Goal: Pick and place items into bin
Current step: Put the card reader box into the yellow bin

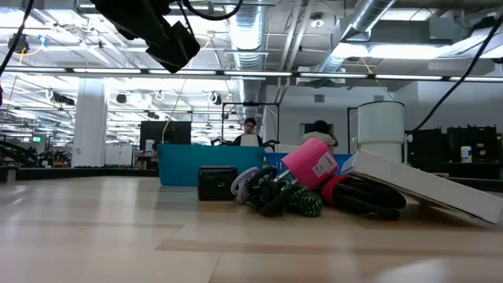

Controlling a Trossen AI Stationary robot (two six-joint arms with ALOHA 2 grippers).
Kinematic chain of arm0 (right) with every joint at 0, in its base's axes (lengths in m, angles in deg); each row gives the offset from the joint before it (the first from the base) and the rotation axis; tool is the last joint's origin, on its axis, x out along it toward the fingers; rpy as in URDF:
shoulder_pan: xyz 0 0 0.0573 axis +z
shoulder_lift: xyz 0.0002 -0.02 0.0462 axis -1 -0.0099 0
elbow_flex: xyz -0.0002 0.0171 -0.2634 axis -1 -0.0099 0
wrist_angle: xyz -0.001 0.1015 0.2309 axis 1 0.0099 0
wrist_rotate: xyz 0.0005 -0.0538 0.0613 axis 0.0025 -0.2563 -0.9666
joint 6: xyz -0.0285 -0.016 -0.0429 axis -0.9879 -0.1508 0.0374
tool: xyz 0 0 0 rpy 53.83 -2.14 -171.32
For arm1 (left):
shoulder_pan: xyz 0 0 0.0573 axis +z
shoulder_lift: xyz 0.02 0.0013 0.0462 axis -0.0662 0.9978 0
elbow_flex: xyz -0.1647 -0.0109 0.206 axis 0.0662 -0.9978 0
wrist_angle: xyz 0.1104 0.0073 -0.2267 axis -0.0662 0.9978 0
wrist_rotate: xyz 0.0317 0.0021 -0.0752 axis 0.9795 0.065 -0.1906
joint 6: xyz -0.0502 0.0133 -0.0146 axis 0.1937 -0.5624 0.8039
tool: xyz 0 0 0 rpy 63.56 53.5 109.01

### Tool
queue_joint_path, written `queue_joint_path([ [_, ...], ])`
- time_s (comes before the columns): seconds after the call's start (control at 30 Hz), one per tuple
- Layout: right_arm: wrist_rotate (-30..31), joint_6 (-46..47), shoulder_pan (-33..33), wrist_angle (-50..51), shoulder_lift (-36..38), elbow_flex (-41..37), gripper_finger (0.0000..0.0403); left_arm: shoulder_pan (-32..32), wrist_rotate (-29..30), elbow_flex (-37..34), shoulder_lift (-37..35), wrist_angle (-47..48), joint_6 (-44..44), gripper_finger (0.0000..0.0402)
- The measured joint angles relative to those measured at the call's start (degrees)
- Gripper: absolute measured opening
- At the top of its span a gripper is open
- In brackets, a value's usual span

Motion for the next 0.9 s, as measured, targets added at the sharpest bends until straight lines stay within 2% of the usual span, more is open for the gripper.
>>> queue_joint_path([
  [0.2, -1.2, -10.6, 0.2, 0.1, 9.7, 0.0, 0.0009, 0.0, 0.0, 0.0, 0.0, 0.0, 0.9, 0.0169],
  [0.37, 0.0, -14.8, 0.5, 0.0, 19.3, 0.0, 0.002, 0.0, 0.0, 0.0, 0.0, 0.0, 1.0, 0.0169],
  [0.53, -2.8, -26.9, -0.7, 0.0, 28.1, 0.0, 0.0018, 0.0, 0.0, 0.0, 0.0, 0.0, 1.2, 0.0169],
  [0.77, -10.1, -40.8, -7.5, 0.0, 39.9, 0.0, 0.0002, 0.0, 0.0, 0.0, 0.0, -0.4, 1.6, 0.0169],
  [0.9, -10.2, -51.3, -11.7, 0.0, 46.1, 0.0, 0.0002, 0.0, 0.0, 0.0, 0.0, -2.6, 3.2, 0.0169],
])
